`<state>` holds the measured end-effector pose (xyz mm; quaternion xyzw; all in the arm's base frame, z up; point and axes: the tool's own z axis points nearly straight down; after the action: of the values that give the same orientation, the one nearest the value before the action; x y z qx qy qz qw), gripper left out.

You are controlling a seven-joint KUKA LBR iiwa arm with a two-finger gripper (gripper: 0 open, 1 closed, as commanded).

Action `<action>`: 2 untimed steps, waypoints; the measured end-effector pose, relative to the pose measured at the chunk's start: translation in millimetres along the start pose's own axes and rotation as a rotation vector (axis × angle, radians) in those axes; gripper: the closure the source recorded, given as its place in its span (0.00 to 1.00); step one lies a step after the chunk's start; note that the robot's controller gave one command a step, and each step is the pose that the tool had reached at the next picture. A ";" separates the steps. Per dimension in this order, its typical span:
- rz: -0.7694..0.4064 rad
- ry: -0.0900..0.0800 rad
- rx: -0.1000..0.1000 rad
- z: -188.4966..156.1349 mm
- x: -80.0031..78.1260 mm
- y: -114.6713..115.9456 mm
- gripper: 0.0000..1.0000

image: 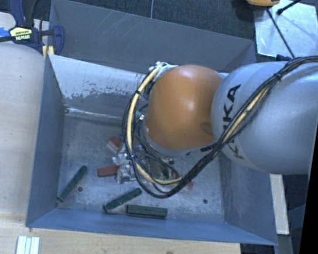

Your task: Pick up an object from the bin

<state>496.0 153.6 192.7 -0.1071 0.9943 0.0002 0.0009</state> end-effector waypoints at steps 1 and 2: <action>0.001 0.000 0.000 0.0 0.0 -0.2 1.00; 0.001 0.000 0.000 0.0 0.0 -0.2 1.00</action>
Offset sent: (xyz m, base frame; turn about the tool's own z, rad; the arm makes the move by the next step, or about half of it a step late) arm 0.0000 0.0000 0.0000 0.0000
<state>496.1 153.4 192.7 -0.1065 0.9943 0.0003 0.0009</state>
